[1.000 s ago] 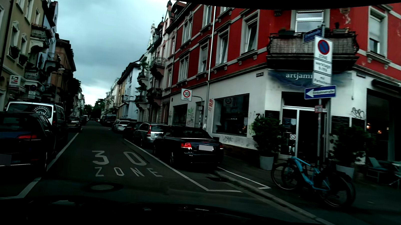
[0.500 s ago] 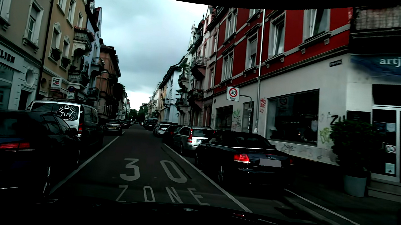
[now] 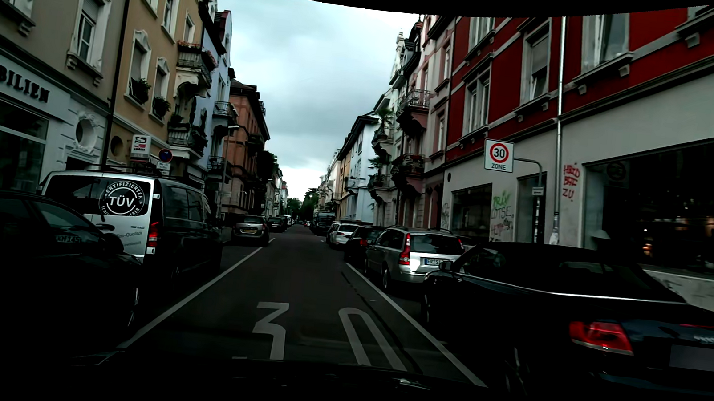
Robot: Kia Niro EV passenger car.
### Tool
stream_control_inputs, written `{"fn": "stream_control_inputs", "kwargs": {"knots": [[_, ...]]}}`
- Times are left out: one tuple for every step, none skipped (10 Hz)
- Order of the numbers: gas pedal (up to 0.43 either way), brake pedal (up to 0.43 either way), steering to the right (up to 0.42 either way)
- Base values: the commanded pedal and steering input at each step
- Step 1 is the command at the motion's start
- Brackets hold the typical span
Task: Follow the waypoints while adhering to traffic rules and regulations
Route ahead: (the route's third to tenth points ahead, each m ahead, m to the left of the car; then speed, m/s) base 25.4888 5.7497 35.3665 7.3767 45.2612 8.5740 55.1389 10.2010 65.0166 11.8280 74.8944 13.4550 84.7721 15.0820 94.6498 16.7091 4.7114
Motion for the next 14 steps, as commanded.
{"fn": "stream_control_inputs", "kwargs": {"knots": [[0.130, 0.000, -0.184], [0.130, 0.000, -0.164], [0.138, 0.000, -0.149], [0.150, 0.000, -0.132], [0.150, 0.000, -0.113], [0.157, 0.000, -0.098], [0.157, 0.000, -0.081], [0.157, 0.000, -0.060], [0.157, 0.000, -0.046], [0.157, 0.000, -0.035], [0.157, 0.000, -0.026], [0.157, 0.000, -0.018], [0.157, 0.000, -0.010], [0.157, 0.000, -0.009]]}}
